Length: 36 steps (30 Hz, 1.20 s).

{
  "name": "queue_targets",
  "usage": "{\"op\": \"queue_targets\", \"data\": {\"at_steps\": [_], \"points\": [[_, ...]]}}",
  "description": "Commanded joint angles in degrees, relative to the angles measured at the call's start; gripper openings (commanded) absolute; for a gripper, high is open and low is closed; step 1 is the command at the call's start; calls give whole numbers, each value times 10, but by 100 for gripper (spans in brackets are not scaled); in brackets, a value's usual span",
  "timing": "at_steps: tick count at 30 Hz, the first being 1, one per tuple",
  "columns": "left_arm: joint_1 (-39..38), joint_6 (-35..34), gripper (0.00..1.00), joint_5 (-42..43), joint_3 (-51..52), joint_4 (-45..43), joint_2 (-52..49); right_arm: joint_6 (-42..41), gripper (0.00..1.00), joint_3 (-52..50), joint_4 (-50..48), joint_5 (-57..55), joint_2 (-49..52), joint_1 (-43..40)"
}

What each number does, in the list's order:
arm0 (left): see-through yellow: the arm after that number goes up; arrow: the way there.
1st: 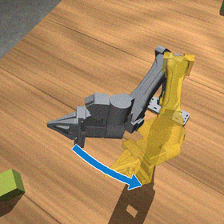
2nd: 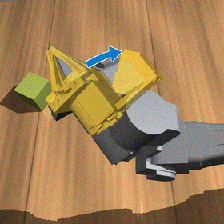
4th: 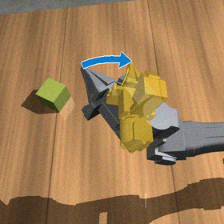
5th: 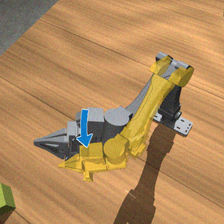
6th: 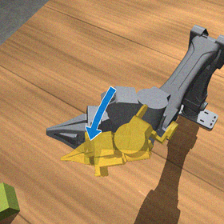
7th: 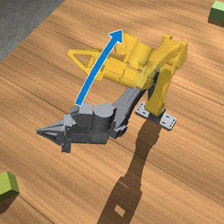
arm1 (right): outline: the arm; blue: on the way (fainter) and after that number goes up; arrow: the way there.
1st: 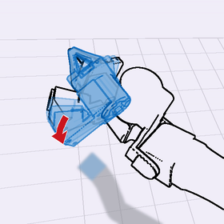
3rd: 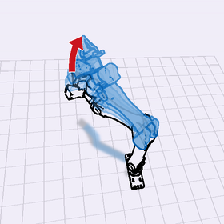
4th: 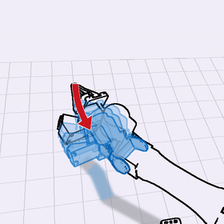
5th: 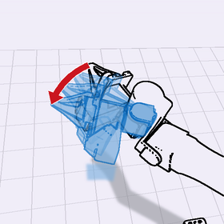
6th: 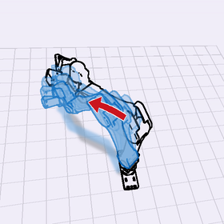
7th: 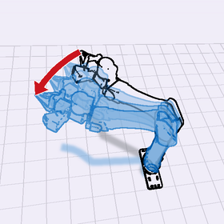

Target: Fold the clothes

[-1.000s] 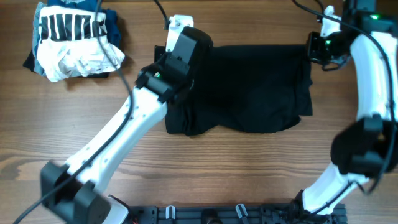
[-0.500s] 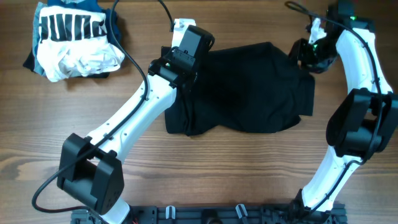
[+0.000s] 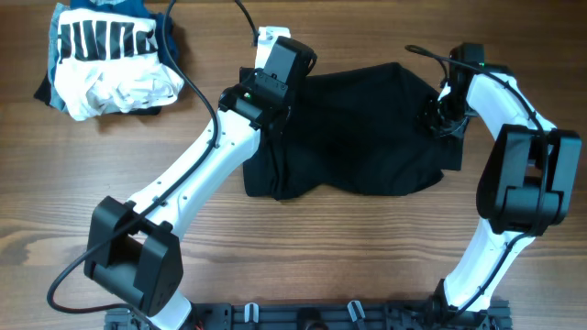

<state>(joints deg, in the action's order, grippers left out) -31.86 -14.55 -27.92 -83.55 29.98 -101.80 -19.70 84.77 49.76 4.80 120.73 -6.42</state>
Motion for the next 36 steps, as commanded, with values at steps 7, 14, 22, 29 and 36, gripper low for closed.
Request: {"op": "queue_targets", "data": {"at_steps": [7, 14, 22, 29, 36], "points": [[3, -11, 4, 2, -9, -1, -1, -8, 43, -11, -46, -78, -2, -3], [3, -7, 4, -23, -9, 11, -1, 2, 20, -11, -49, -11, -2, 5], [3, -7, 4, -35, -9, 14, 1, 16, 4, -10, -52, 0, -4, 4], [3, -7, 4, -89, -9, 16, 34, 54, 4, 32, -37, 9, -90, -8], [3, 24, 4, -119, -9, 1, 84, 106, 4, 33, -12, 25, -290, -41]]}}
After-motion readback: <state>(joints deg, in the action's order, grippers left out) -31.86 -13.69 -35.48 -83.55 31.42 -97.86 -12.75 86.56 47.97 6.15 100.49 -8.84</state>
